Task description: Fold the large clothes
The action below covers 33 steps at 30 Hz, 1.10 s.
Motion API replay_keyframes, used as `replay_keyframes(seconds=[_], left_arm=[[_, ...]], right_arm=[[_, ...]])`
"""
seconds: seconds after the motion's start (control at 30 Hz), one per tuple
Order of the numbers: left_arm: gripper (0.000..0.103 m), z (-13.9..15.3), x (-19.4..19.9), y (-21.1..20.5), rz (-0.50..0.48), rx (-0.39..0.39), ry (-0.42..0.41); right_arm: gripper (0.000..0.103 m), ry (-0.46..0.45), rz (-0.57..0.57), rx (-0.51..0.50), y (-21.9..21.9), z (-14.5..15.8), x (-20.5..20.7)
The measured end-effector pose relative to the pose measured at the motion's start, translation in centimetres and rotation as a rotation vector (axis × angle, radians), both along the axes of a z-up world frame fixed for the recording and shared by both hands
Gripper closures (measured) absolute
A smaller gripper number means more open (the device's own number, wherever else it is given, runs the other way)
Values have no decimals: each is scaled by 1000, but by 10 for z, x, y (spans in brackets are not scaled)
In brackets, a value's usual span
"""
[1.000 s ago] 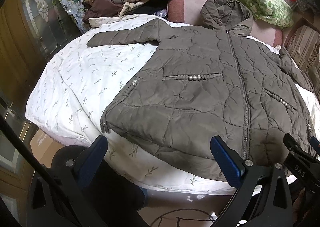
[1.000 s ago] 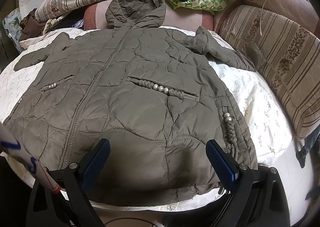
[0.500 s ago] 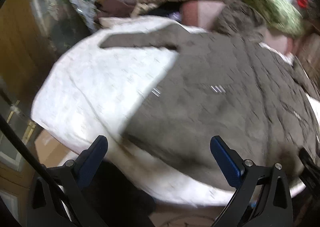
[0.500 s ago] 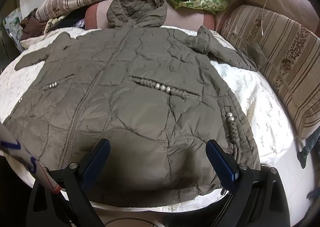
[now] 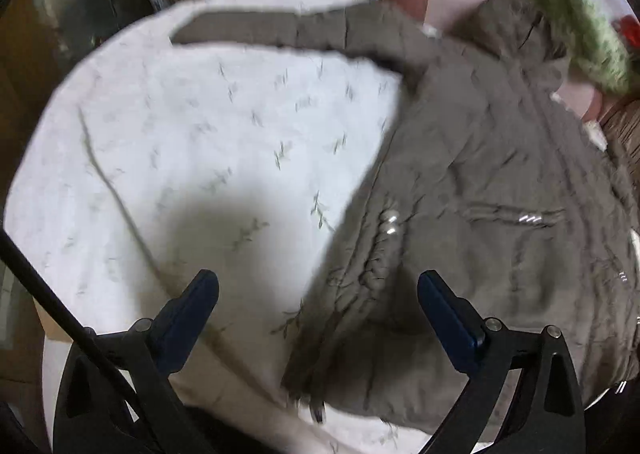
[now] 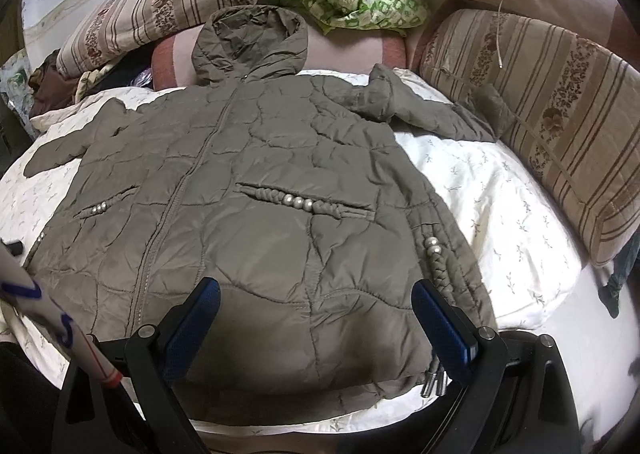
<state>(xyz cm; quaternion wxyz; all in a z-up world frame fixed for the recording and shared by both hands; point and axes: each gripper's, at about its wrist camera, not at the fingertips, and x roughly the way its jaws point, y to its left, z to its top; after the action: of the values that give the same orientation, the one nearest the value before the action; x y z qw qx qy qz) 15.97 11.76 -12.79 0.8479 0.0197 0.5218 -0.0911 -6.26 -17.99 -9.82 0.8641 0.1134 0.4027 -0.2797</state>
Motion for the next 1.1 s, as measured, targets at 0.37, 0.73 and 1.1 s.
replay_keyframes(seconds=[0.37,0.73,1.1], left_arm=[[87,6,-43,-23,-59,-52,61],[87,22,-84,-7,6,-7,-15],[66,58,-93,4,50,-16,-103]], right_arm=[[4,16,-5,33,1,-5,5],[4,8,17,38,-1,-5,3],[4,31,-210,80,-137,-5,-51]])
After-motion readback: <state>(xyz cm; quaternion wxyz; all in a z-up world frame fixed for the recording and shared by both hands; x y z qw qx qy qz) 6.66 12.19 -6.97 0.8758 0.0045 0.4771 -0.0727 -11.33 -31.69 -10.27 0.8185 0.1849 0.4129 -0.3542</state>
